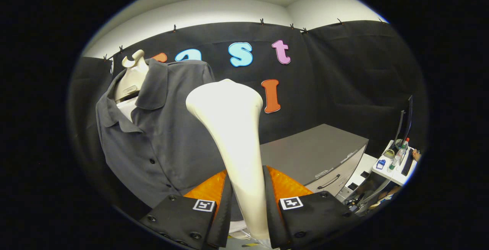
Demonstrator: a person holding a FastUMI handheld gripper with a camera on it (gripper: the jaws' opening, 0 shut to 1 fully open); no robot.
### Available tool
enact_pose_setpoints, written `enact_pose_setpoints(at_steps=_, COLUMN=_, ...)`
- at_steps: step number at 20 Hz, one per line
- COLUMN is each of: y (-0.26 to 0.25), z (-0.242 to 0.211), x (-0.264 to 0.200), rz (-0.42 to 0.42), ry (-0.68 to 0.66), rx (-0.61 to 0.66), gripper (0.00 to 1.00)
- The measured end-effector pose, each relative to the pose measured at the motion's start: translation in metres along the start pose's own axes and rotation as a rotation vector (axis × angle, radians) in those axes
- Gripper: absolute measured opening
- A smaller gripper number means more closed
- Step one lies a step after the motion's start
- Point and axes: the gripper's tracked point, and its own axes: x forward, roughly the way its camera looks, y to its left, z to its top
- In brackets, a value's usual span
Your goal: Iron the clothes twice with a garment steamer, once on the left side and once on the right side.
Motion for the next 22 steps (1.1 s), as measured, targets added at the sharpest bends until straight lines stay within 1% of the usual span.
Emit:
enact_pose_setpoints(at_steps=4, y=0.03, z=-0.002, x=0.002, rz=0.021, ry=0.004, rx=-0.025, gripper=0.48)
enact_pose_setpoints(at_steps=15, y=0.09, z=-0.007, x=0.046, rz=0.059, ry=0.06, rx=-0.09, gripper=0.48)
enact_pose_setpoints(at_steps=22, y=0.089, z=-0.031, x=0.06, rz=0.055, ry=0.109, rx=-0.104, gripper=0.48)
